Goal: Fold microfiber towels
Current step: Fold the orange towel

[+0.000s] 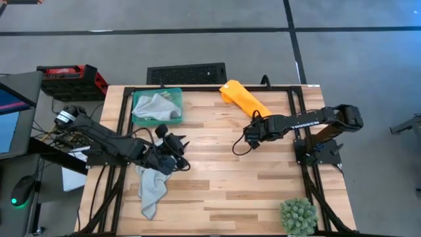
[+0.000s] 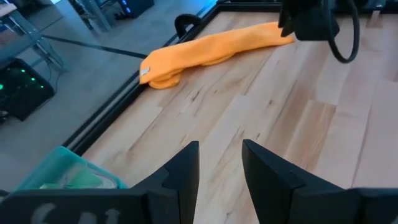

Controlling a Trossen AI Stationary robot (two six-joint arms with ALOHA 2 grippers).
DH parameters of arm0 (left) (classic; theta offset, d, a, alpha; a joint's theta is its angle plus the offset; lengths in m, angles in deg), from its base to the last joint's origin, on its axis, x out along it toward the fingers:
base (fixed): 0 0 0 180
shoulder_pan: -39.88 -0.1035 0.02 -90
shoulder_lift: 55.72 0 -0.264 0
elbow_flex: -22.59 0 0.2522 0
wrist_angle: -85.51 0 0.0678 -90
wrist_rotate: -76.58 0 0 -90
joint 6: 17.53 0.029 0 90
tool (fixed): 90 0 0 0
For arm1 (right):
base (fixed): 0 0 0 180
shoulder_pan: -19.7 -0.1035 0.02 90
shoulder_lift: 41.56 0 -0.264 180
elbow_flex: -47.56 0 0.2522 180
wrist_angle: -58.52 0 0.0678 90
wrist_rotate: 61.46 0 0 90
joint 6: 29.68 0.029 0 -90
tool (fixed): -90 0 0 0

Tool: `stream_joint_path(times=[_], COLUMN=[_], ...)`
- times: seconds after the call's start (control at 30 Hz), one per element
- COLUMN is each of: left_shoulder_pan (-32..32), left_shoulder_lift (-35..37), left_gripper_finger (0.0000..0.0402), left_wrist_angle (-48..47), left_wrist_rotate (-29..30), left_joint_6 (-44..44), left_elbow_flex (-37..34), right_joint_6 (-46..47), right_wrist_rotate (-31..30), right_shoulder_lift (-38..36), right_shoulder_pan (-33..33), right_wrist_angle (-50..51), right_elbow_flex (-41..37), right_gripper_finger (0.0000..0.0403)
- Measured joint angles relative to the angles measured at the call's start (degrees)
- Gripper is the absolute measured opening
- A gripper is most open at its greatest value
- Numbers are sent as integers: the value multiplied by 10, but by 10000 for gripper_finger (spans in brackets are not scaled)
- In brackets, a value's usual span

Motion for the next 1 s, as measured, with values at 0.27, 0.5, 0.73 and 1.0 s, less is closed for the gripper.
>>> stream_joint_path(times=[0.27,0.5,0.73,1.0], left_shoulder_pan=[-1,-4,-4,-4], left_shoulder_lift=[0,0,0,0], left_gripper_finger=[114,114,114,114], left_wrist_angle=[0,0,0,2], left_wrist_rotate=[8,11,11,11], left_joint_6=[0,-2,-5,-5], left_elbow_flex=[0,0,0,0], right_joint_6=[-33,-35,-35,-35], right_wrist_rotate=[2,1,2,4], right_shoulder_lift=[0,0,0,0], right_shoulder_pan=[28,47,60,74], right_wrist_angle=[-38,-76,-127,-128], right_elbow_flex=[-48,-71,-113,-132], right_gripper_finger=[134,134,134,134])
